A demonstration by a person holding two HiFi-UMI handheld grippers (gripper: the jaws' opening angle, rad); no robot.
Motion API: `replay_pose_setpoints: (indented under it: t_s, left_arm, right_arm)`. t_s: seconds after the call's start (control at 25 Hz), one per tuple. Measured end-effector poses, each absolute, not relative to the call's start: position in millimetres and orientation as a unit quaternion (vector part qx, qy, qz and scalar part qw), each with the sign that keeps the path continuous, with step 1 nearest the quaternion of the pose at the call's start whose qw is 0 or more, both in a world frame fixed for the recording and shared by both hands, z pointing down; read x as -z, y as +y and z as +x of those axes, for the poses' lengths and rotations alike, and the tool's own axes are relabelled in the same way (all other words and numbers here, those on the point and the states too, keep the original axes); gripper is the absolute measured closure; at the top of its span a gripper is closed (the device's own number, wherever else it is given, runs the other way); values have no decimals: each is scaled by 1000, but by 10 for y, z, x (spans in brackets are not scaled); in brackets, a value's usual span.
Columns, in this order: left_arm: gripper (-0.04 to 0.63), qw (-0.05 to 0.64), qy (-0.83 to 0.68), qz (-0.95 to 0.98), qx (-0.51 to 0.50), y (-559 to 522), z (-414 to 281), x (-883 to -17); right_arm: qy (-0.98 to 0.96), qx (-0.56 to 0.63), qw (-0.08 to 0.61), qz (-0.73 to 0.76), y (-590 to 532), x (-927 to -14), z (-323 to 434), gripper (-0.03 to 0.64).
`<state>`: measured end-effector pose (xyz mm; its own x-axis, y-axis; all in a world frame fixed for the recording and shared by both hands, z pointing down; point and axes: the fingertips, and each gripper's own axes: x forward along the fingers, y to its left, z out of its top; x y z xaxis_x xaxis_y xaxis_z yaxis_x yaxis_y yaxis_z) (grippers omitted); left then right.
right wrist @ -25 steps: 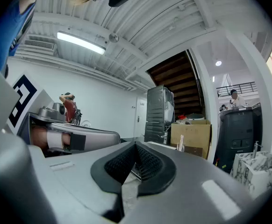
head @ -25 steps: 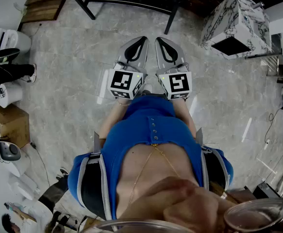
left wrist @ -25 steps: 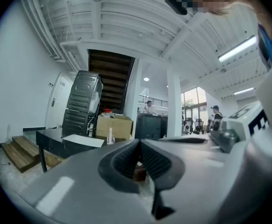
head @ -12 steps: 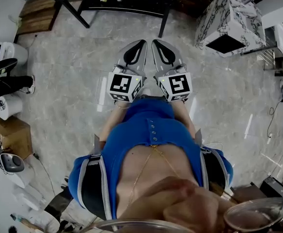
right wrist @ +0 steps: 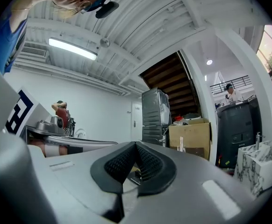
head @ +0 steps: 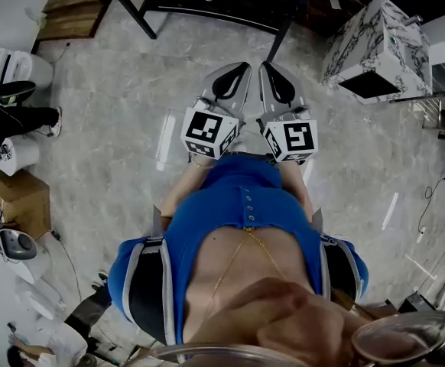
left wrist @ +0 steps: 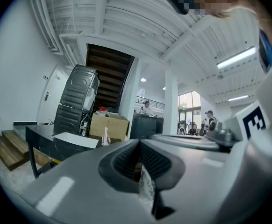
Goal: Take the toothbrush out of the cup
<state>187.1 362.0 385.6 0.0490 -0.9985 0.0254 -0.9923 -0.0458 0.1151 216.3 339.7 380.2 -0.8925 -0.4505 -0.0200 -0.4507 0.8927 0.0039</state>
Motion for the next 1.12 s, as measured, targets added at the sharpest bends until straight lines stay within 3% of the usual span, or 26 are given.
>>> replay_pose_setpoints:
  t_s: [0.52,1.12]
  left_arm:
    - [591,31,-655,754,22,2798,615,-3677]
    - [591,55,-610,790,18,2367,117,-3793]
  right_arm:
    - [959,-6,32,-282,2558,-3632,981,615]
    - [944,3,7,-328,2202,-3785,512,615]
